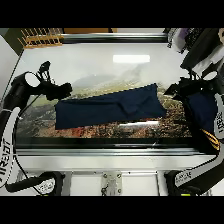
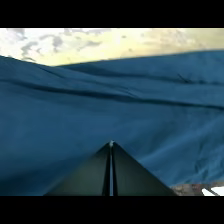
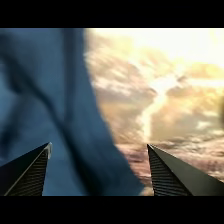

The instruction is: Fold the clothes and pants, and hang the long-sleeved shirts on hangers.

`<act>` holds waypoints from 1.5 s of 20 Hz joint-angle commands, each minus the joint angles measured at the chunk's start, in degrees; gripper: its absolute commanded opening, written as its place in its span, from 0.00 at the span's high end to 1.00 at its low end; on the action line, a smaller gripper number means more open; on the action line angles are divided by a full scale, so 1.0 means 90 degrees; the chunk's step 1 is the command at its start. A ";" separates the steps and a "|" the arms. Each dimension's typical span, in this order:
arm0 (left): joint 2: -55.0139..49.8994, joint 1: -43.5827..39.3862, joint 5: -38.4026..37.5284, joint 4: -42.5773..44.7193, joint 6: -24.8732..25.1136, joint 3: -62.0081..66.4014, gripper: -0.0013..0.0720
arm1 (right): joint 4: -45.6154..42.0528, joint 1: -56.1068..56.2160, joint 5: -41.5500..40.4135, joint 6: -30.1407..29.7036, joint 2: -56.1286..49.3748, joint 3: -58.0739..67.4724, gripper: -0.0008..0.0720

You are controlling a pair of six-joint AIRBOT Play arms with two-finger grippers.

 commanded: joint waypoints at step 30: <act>-0.2521 -0.2851 0.0843 -0.0272 -0.0197 0.1768 0.97 | -0.0648 0.1280 0.1868 0.0566 0.1090 0.0884 0.97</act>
